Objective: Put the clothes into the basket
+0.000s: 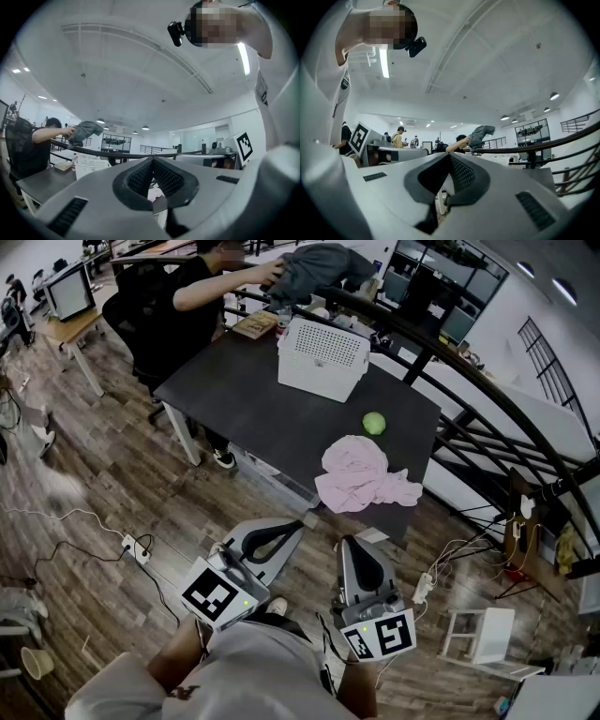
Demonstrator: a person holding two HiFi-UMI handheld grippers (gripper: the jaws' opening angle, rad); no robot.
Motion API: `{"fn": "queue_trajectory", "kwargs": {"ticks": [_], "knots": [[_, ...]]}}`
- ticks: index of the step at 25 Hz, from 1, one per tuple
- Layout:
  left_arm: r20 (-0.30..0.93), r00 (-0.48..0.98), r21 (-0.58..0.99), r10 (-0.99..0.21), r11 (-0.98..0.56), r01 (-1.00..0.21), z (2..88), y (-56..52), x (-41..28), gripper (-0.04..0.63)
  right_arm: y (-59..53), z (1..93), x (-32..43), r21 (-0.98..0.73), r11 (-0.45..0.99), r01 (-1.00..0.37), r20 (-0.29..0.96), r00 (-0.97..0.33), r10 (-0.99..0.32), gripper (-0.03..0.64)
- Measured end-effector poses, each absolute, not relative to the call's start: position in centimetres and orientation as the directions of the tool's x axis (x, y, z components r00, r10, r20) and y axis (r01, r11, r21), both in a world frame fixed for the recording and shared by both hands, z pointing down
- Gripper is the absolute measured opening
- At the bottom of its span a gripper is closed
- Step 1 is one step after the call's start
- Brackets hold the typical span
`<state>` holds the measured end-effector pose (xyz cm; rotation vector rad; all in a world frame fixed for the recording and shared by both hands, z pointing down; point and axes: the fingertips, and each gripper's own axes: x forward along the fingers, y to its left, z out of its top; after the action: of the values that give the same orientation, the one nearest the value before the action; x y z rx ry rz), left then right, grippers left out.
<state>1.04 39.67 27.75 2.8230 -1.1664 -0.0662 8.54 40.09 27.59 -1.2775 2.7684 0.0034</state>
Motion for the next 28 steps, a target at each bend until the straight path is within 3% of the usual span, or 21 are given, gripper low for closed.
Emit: {"fn": "queue_trajectory", "kwargs": {"ticks": [13,28], "knots": [[-0.004,0.694,0.093,-0.720,-0.691,-0.716,27.9,39.9,4.8,0.003,40.4,27.3,13.4,-0.041,0.624,-0.781,-0.120,-0.616,-0.779,0.020],[0.017,0.716,0.093,-0.698,-0.712,-0.696,29.8,33.2,5.3,0.003,34.0,29.5,13.9,-0.027,0.605,-0.796,-0.060,-0.603,-0.796,0.020]]}}
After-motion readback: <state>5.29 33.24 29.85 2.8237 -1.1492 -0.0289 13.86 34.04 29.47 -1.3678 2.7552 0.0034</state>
